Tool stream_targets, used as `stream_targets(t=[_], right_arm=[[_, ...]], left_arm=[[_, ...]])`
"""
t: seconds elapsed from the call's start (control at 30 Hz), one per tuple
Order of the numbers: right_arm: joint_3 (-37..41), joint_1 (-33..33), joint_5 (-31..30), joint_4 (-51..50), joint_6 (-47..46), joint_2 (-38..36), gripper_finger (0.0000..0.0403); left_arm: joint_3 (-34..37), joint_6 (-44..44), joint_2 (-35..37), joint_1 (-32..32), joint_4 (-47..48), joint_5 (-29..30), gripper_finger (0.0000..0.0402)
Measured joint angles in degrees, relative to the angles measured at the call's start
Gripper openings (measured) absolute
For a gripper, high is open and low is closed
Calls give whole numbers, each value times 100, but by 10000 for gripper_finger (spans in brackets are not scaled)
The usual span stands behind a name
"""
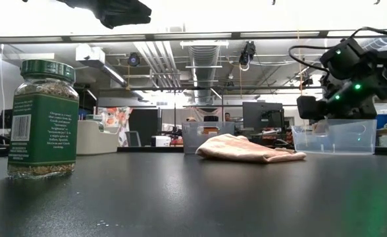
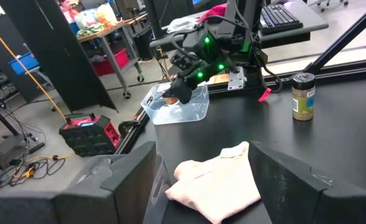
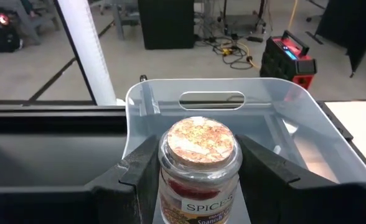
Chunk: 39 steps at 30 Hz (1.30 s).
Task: Sort spices by type
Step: Put the left brown seasoning bottle into the transparent bin
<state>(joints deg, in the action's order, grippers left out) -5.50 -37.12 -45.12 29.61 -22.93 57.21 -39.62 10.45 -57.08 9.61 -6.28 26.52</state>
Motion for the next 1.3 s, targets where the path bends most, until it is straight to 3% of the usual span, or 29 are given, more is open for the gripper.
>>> stream_targets(t=[0.37, 0.87, 1.03, 1.3], right_arm=[[33, 198, -119, 411, 115, 584, 167], [-481, 200, 101, 299, 276, 601, 169], [-936, 198, 58, -512, 305, 601, 170], [-2434, 70, 73, -2985, 189, 599, 167]], left_arm=[[0, 60, 0, 0, -9, 0, 240], [1, 62, 0, 0, 32, 0, 240], [2, 64, 0, 0, 95, 0, 240], [2, 65, 0, 0, 106, 0, 240]])
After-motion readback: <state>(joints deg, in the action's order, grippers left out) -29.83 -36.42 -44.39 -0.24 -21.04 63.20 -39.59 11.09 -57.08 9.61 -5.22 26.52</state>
